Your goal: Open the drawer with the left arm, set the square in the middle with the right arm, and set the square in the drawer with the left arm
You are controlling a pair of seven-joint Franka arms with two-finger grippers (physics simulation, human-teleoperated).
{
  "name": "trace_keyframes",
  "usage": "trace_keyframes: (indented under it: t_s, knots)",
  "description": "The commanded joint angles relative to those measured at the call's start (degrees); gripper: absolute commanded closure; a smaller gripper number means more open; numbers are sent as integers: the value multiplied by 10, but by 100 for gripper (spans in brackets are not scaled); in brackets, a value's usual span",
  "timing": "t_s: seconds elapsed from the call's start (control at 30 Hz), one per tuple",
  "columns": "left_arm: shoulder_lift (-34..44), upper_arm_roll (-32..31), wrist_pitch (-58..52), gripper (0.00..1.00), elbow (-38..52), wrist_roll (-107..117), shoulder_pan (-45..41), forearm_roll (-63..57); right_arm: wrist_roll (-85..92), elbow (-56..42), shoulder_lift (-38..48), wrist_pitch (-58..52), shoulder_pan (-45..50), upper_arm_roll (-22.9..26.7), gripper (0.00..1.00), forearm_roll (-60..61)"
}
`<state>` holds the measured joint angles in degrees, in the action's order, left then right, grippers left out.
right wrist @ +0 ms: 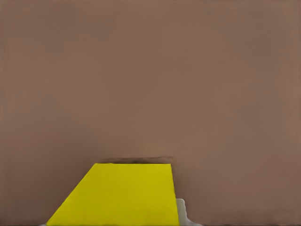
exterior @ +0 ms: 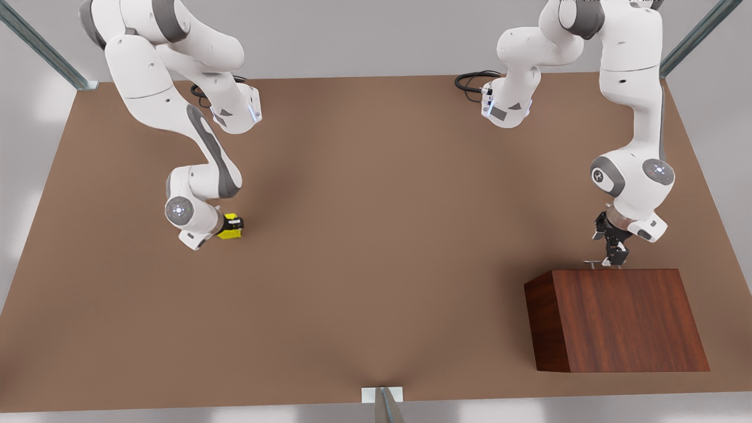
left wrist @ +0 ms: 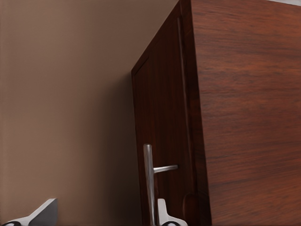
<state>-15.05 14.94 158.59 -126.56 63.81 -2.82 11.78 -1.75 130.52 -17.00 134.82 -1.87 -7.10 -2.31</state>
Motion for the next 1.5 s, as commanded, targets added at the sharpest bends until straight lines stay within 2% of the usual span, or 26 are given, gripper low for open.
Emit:
trace_keyframes:
  t_s: [0.0,0.03,0.1,0.17,0.3,0.4,0.47,0.57,0.6,0.63,0.67,0.87,0.9,0.97,1.03,1.07,1.1,1.2,1.23,1.4,1.47]
  knots:
    - [0,0,-1,0,0,0,0,1,-16,-5,3,-9,5,-6,46,-2]
    - [1,0,-2,0,-2,0,0,1,-79,-18,8,-18,37,-14,46,-2]
    - [9,0,-14,0,-4,0,-1,2,-166,-54,11,-45,44,-59,46,2]
    - [14,0,-25,0,-7,0,-1,3,-238,-133,-3,-91,50,-115,46,80]
    - [20,1,-47,0,-9,1,-1,2,-493,-320,-122,-97,225,-110,46,93]
    - [35,1,-74,0,-20,0,-1,1,-643,-494,-248,-104,351,-34,46,110]
    - [38,1,-77,0,-21,0,-1,1,-776,-649,-358,-97,425,8,46,110]
    - [42,6,-76,0,-28,-4,-1,0,-854,-737,-429,-69,478,28,45,110]
    - [43,7,-76,0,-29,-6,-1,0,-854,-730,-433,-69,482,30,40,110]
    - [43,9,-76,0,-30,-7,-1,0,-854,-719,-431,-72,491,41,12,110]
    - [51,10,-76,0,-40,-7,-1,0,-854,-715,-430,-74,494,45,0,110]
    - [64,19,-79,0,-65,-7,-1,0,-848,-715,-416,-88,495,58,0,112]
    - [64,19,-79,0,-66,-7,-1,0,-826,-694,-372,-121,492,78,0,113]
    - [70,27,-78,0,-74,-8,-1,0,-757,-549,-223,-102,436,69,0,103]
    - [78,30,-79,0,-77,-8,-1,0,-534,-442,-81,-166,338,69,0,100]
    - [82,32,-79,0,-83,-9,-1,-1,-448,-451,-37,-291,285,70,0,67]
    - [82,32,-79,0,-84,-9,-1,-1,-325,-436,-7,-344,225,69,0,19]
    - [90,35,-81,0,-92,-9,-1,-1,19,-391,68,-380,70,68,0,18]
    - [97,35,-84,0,-99,-9,-1,-2,62,-389,75,-398,17,69,0,18]
    - [125,37,-85,0,-127,-8,-1,-2,108,-415,88,-427,5,79,0,20]
    - [133,41,-85,0,-133,-8,-1,-2,102,-457,85,-428,6,83,0,12]
